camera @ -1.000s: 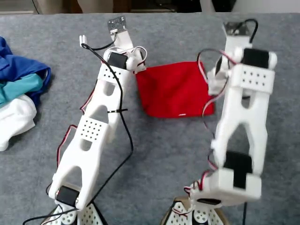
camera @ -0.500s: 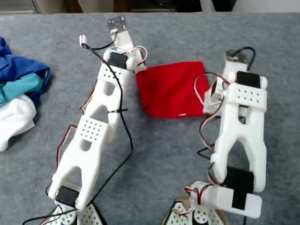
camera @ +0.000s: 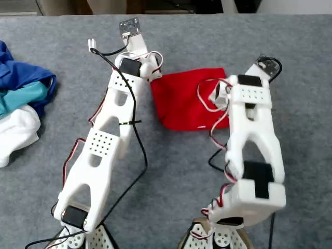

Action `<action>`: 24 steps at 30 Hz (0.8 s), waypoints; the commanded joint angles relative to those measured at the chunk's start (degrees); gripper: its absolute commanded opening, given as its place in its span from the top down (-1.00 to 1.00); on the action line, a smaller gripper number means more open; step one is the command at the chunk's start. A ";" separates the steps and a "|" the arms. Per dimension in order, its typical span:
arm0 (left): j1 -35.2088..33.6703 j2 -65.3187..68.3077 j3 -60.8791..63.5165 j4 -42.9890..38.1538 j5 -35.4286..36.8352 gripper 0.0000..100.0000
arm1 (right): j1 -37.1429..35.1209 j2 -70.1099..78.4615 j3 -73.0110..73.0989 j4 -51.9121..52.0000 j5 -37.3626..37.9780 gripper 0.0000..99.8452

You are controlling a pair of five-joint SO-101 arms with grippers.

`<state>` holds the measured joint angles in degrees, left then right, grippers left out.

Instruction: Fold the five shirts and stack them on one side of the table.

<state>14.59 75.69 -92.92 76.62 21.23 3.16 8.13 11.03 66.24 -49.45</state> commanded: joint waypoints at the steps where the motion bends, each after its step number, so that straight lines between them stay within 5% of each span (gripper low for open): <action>1: -0.53 -0.84 -1.41 -1.14 -0.44 0.96 | -0.66 5.76 -9.27 -0.88 -3.78 0.48; 16: -0.53 -0.84 -1.41 -1.14 -0.62 0.96 | -0.40 17.01 -16.40 -4.31 -7.82 0.48; 24: -0.53 -0.84 -1.41 -1.14 -1.23 0.96 | -1.54 14.55 -16.31 -2.81 -16.44 0.48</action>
<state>14.59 75.69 -92.92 76.62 20.00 2.64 25.27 -2.77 62.73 -64.04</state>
